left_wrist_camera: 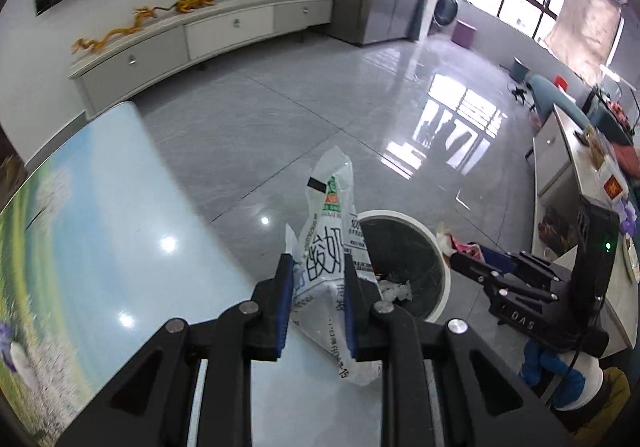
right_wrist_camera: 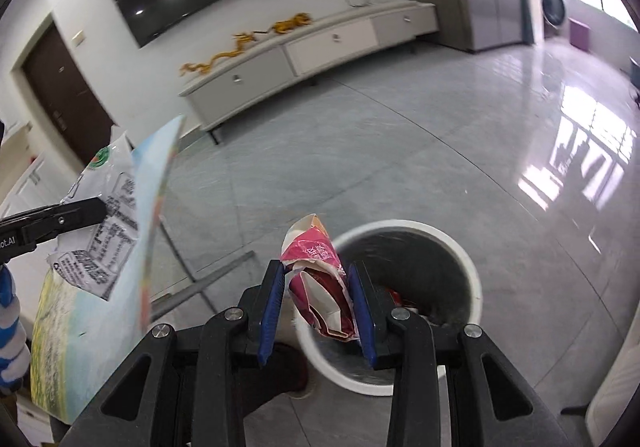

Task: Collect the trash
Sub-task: 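Carry the plastic bag and carton over the bin and open both tools, then move both open tools back over the table toward the purple glove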

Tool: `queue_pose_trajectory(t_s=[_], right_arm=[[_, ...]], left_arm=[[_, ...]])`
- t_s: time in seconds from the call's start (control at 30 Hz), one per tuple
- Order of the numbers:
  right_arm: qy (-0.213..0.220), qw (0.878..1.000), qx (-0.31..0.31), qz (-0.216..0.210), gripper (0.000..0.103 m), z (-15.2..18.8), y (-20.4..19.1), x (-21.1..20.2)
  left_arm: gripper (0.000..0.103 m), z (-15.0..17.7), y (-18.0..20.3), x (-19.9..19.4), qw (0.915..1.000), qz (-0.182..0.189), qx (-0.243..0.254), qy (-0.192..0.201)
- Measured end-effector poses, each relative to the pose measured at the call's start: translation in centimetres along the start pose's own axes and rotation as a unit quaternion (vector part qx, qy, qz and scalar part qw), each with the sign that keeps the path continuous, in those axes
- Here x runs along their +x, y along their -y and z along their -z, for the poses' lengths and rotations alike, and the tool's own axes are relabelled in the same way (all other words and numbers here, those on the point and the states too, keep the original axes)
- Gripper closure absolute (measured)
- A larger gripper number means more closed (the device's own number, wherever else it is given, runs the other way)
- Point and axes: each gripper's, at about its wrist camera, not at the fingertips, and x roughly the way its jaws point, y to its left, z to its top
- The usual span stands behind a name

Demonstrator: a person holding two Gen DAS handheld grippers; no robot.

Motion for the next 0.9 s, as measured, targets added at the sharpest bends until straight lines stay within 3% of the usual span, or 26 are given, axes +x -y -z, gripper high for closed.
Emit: queue_pose_trajectory(t_s=[0.17,0.2,0.23,0.3,0.43,0.53,0.7,0.9], right_arm=[[-0.01,1.0,0.019,0.014,0.067,-0.7,2.6,1.2],[-0.013,0.999,0.021,0.02,0.065,-0.8,3.0,1.5],[-0.016,0.999,0.025,0.024,0.063,-0.7,3.5,1.6],[-0.018,0.999,0.033,0.03,0.052,-0.4,4.2,1.7],[-0.021,0.998,0.045,0.039,0.049,-0.3,5.2,1.8],[-0.019,0.998,0.05,0.04,0.049,-0.3,5.3,1.7],[-0.006,0.999,0.039,0.034,0.049,-0.4,3.8,0.3],[0.014,1.0,0.003,0.016,0.045,-1.0,-0.3,-1.6]], left_arm=[[0.077,-2.0,3.5,5.2,0.9994,0.027,0.004,-0.022],[0.07,-2.2,3.9,6.0,0.999,0.035,0.002,-0.027],[0.055,-2.4,4.3,7.0,0.9982,0.05,-0.003,-0.033],[0.045,-2.7,5.1,8.0,0.9975,0.061,-0.008,-0.035],[0.045,-2.5,5.5,8.4,0.9973,0.064,-0.001,-0.037],[0.045,-2.1,4.8,7.2,0.9988,0.043,-0.001,-0.023],[0.045,-0.9,3.2,3.4,0.9995,-0.021,-0.009,0.021],[0.045,1.5,0.2,-2.5,0.9914,-0.09,-0.034,0.088]])
